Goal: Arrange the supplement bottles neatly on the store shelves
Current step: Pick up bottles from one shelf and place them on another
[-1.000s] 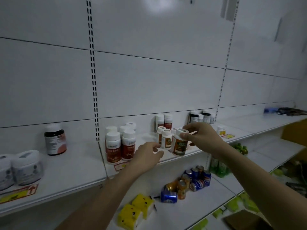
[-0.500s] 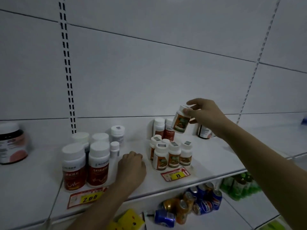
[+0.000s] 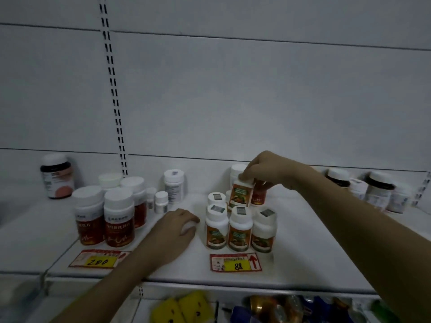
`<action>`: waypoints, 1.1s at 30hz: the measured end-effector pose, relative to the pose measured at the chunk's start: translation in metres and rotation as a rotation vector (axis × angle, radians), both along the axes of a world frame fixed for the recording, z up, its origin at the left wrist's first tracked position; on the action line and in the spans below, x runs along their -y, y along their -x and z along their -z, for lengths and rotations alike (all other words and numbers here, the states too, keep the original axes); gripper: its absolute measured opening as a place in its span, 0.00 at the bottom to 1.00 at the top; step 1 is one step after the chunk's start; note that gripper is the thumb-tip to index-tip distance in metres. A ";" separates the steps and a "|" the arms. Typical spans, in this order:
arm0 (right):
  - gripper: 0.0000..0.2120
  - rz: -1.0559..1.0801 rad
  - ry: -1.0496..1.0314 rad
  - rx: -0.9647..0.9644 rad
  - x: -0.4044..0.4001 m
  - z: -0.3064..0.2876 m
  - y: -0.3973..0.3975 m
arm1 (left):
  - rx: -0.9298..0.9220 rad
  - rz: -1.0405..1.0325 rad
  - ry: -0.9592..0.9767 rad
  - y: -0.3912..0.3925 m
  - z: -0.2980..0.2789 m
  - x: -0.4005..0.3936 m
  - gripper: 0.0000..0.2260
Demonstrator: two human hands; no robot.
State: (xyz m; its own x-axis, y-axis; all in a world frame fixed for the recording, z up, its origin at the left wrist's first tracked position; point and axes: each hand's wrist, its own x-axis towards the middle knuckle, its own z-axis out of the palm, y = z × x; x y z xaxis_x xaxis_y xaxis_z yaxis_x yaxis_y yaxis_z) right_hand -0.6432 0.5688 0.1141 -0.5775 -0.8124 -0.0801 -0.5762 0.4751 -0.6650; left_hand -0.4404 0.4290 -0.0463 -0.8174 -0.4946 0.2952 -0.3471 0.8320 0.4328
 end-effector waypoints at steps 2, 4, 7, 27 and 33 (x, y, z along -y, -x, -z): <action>0.16 -0.030 -0.035 0.003 0.003 0.004 0.003 | -0.004 -0.022 -0.008 0.000 0.000 -0.002 0.12; 0.16 -0.052 -0.058 -0.031 0.004 0.008 0.006 | -0.002 -0.054 -0.014 0.000 -0.001 -0.003 0.12; 0.16 -0.067 -0.045 -0.111 0.005 0.014 0.011 | -0.009 -0.087 -0.025 0.001 -0.001 -0.004 0.12; 0.16 -0.209 -0.274 0.015 0.006 0.010 -0.003 | -0.018 -0.095 -0.011 0.000 0.000 -0.004 0.13; 0.15 -0.212 -0.115 -0.129 -0.006 -0.010 -0.014 | -0.168 -0.063 0.192 -0.010 -0.026 -0.031 0.11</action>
State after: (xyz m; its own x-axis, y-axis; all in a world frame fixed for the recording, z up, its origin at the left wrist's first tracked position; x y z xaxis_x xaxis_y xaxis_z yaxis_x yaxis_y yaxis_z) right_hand -0.6294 0.5745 0.1238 -0.4070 -0.9061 -0.1158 -0.7472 0.4032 -0.5283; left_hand -0.4308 0.4599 -0.0203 -0.7185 -0.4644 0.5178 -0.3372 0.8837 0.3248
